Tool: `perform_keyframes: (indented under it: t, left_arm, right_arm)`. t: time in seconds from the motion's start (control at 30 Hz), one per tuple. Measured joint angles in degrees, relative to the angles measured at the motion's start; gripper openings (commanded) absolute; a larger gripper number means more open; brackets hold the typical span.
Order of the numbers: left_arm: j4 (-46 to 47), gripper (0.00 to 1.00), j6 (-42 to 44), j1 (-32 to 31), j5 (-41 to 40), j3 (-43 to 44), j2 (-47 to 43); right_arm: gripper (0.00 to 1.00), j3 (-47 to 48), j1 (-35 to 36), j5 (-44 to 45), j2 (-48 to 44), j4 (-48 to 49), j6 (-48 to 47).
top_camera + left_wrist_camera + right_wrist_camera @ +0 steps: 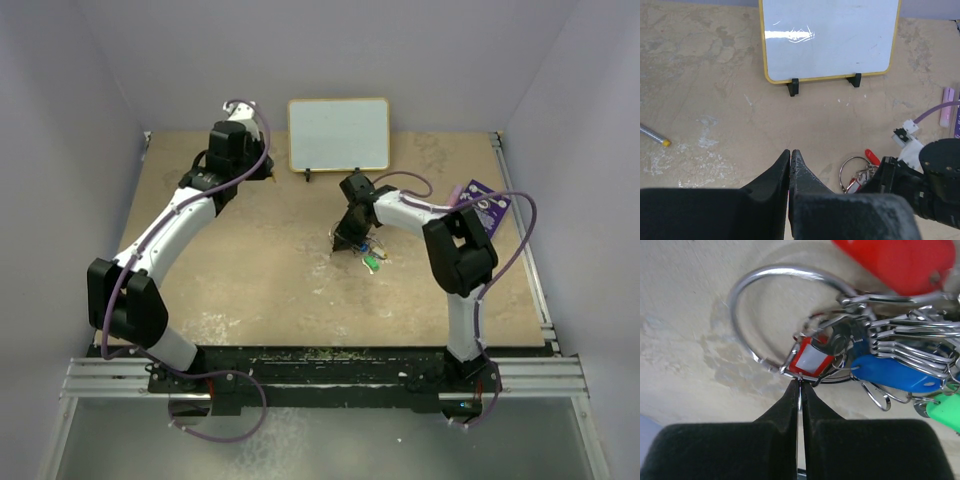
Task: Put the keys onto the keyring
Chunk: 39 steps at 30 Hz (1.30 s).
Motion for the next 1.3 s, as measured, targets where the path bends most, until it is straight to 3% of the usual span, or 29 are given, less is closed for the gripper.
perform_keyframes:
  t: [0.07,0.23,0.43,0.67,0.93,1.07,1.3]
  left_arm:
    - [0.2,0.03,-0.1,0.2,-0.1,-0.1,0.0]
    - [0.3,0.03,-1.0,0.7,-0.6,-0.1,-0.1]
    - [0.2,0.03,-1.2,0.9,-1.0,-0.1,-0.4]
    - [-0.9,0.03,-0.9,1.0,-1.4,0.1,-1.0]
    - [-2.1,0.03,0.2,1.3,-3.1,0.2,-3.4]
    - [-2.3,0.03,0.4,2.2,-3.2,0.2,-5.2]
    - [-2.3,0.03,0.3,3.4,-2.5,0.2,-5.8]
  right_arm:
    - [0.0,3.0,0.0,-0.6,3.4,0.2,0.2]
    - [0.16,8.7,0.0,-2.8,7.1,-0.1,-0.1]
    - [0.28,10.5,0.0,-4.5,5.6,-3.4,-2.4]
    - [0.26,18.4,-0.3,-5.5,1.8,-9.2,-8.2]
    - [0.21,37.9,-4.7,-7.9,16.4,-9.7,-18.9]
    - [0.2,37.2,-7.3,-9.2,20.7,-10.8,-22.6]
    - [0.2,30.3,-8.7,-10.5,20.1,-12.3,-27.5]
